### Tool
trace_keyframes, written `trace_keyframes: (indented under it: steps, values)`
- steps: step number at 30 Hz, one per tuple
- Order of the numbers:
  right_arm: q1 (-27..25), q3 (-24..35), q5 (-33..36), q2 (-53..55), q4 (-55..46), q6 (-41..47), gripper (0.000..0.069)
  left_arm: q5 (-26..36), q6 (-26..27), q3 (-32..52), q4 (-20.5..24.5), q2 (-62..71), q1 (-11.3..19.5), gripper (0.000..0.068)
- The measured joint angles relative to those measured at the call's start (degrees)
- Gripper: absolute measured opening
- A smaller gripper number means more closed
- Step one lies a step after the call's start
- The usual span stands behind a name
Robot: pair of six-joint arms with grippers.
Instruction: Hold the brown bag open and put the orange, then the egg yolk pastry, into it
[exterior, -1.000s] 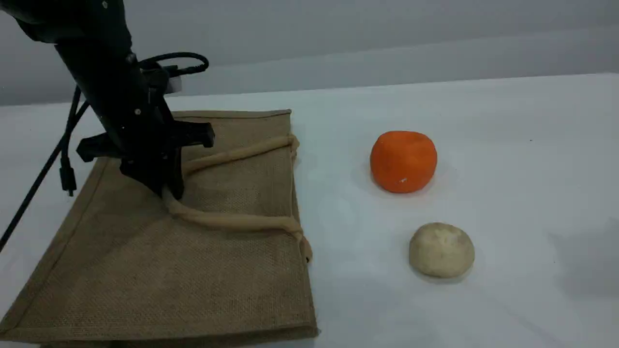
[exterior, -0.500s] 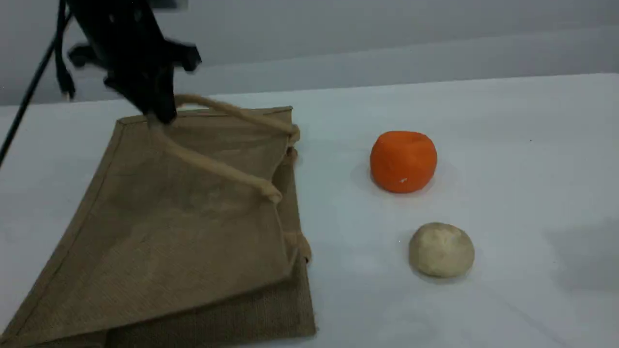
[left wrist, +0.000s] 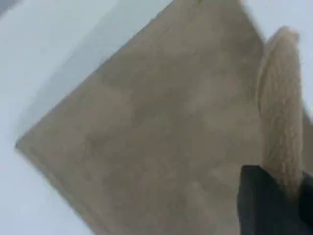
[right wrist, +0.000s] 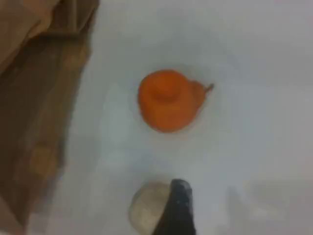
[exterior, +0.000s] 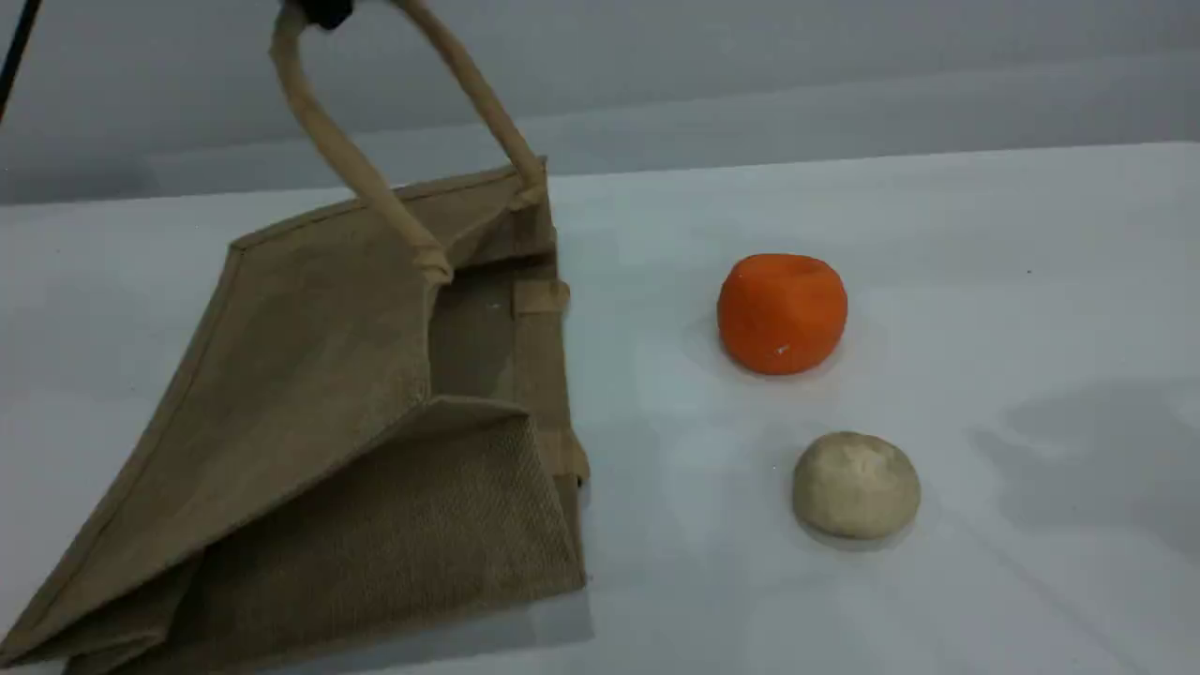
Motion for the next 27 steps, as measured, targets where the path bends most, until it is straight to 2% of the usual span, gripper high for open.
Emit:
trace_keyframes:
  steps: [8, 13, 17, 23, 27]
  values:
    - [0.00, 0.00, 0.06, 5.92, 9.81, -11.90, 0.0584, -0.20, 14.42, -4.29, -11.71, 0.05, 0.00, 0.0099]
    - [0.00, 0.00, 0.12, 9.18, 14.72, -17.36, 0.0584, -0.20, 20.93, -7.40, -14.83, 0.05, 0.00, 0.0099]
    - [0.00, -0.11, 0.17, 11.71, 18.33, -20.84, 0.0584, -0.25, 23.40, -9.56, -15.90, 0.05, 0.00, 0.0099]
    - [0.00, -1.79, 2.33, 15.79, 20.57, -21.18, 0.0584, -0.25, 25.25, -9.50, -15.94, -0.06, 0.00, 0.0099]
    - [0.00, -2.69, 3.80, 18.48, 21.80, -21.13, 0.0584, -0.25, 26.78, -9.50, -18.83, -1.51, 0.00, 0.0098]
